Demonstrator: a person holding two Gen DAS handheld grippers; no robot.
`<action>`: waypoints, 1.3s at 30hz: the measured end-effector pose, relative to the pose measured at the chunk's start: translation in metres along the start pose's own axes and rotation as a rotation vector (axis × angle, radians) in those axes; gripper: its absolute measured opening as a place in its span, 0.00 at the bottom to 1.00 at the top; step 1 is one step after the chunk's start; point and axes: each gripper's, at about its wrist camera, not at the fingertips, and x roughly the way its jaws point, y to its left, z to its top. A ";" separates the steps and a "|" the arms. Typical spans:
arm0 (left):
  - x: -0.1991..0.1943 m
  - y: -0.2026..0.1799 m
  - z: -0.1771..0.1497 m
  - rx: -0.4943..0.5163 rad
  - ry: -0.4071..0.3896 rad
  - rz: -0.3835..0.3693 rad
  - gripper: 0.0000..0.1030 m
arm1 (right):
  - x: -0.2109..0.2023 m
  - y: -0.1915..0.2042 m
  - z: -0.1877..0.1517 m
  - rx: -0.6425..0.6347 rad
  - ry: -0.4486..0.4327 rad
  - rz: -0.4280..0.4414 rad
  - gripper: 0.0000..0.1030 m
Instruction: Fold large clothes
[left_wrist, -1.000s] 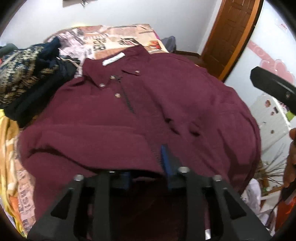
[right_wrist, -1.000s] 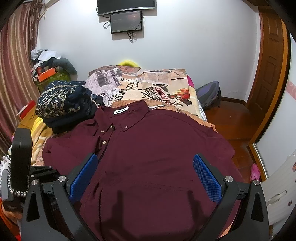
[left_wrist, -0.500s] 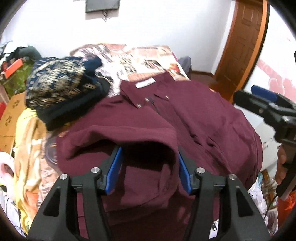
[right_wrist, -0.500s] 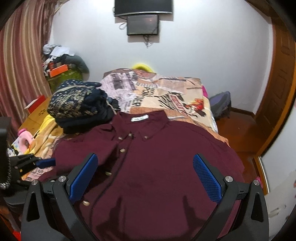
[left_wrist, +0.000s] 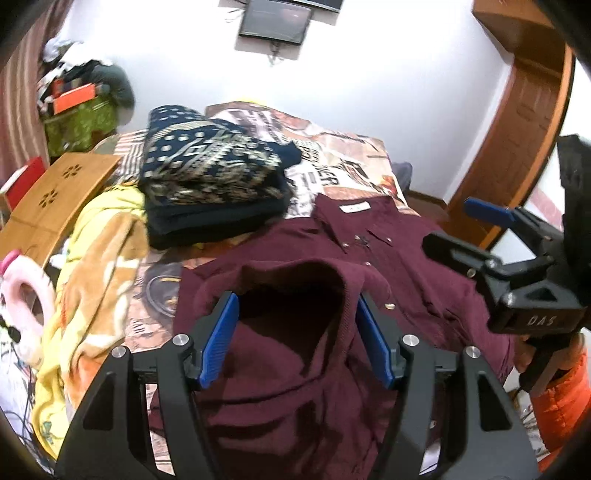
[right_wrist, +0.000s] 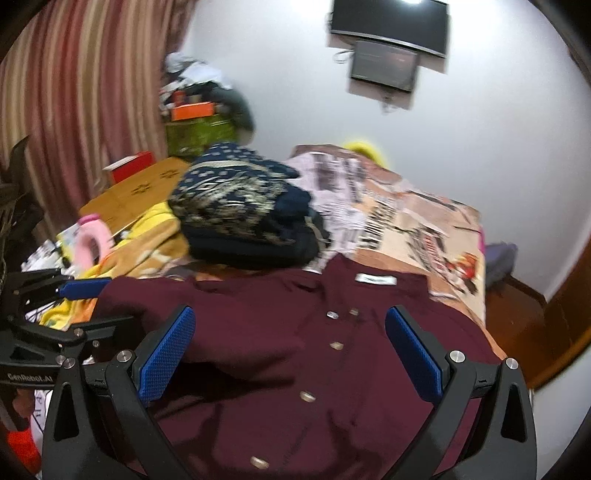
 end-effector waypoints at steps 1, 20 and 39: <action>-0.004 0.007 0.000 -0.018 -0.006 -0.006 0.62 | 0.004 0.006 0.003 -0.016 0.004 0.018 0.99; -0.017 -0.015 0.059 0.068 -0.129 -0.022 0.62 | 0.002 -0.026 -0.009 0.079 0.082 -0.029 0.99; 0.000 0.087 -0.006 -0.070 0.045 0.289 0.62 | 0.053 0.045 0.005 -0.016 0.199 0.229 0.99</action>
